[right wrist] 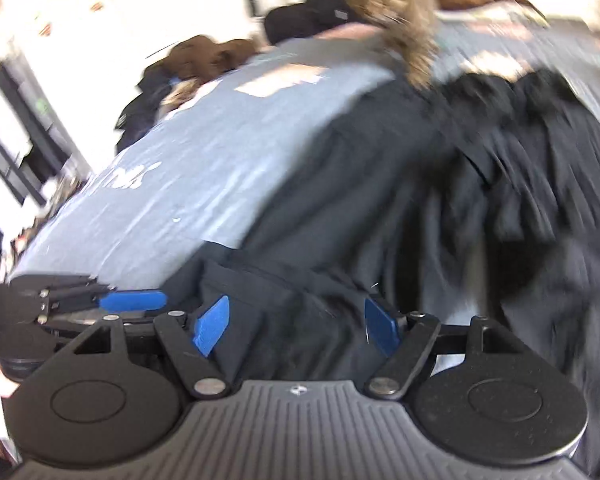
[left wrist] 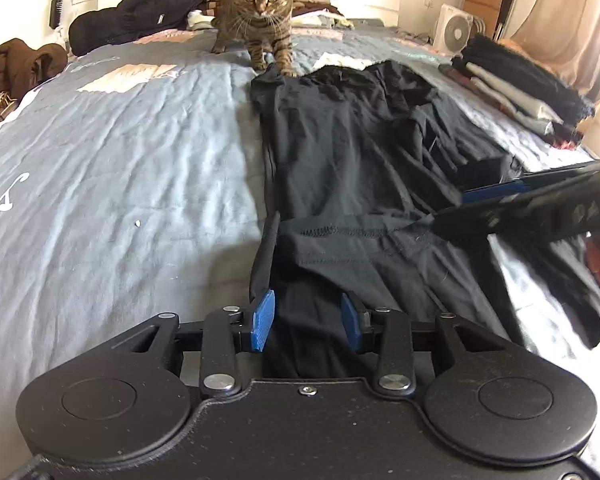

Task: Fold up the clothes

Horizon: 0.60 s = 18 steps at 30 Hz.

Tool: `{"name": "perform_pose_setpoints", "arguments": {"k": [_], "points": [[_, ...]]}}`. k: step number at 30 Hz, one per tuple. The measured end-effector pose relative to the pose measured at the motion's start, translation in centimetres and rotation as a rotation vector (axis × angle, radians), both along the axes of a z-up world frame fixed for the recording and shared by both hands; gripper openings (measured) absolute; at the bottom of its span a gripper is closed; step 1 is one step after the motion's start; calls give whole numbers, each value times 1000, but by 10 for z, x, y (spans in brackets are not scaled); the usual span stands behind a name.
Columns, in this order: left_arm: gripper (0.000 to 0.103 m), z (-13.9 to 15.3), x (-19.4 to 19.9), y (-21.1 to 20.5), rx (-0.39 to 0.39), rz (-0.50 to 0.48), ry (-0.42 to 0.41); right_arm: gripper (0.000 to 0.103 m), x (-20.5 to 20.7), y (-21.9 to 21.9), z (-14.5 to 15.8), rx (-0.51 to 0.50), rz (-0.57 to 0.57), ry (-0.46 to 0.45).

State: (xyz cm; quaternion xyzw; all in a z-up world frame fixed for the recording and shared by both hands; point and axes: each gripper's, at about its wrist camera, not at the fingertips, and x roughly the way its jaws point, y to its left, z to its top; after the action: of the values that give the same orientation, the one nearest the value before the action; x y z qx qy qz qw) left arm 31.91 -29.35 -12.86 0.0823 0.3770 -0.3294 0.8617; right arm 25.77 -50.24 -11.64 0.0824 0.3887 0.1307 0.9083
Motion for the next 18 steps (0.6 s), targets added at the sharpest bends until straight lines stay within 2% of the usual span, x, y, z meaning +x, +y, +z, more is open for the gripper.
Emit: {"name": "perform_pose_setpoints", "arguments": {"k": [3, 6, 12, 14, 17, 18], "points": [[37, 7, 1, 3, -21, 9, -8, 74, 16, 17, -2, -92, 128, 13], [38, 8, 4, 6, -26, 15, -7, 74, 31, 22, -13, -152, 223, 68], [39, 7, 9, 8, -29, 24, 2, 71, 49, 20, -29, -153, 216, 189], [40, 7, 9, 8, -29, 25, 1, 66, 49, 21, -33, -152, 213, 193], [41, 8, 9, 8, -27, 28, 0, 43, 49, 20, -35, -138, 191, 182], [41, 8, 9, 8, -27, 30, 0, 29, 48, 19, -34, -131, 179, 178]]}}
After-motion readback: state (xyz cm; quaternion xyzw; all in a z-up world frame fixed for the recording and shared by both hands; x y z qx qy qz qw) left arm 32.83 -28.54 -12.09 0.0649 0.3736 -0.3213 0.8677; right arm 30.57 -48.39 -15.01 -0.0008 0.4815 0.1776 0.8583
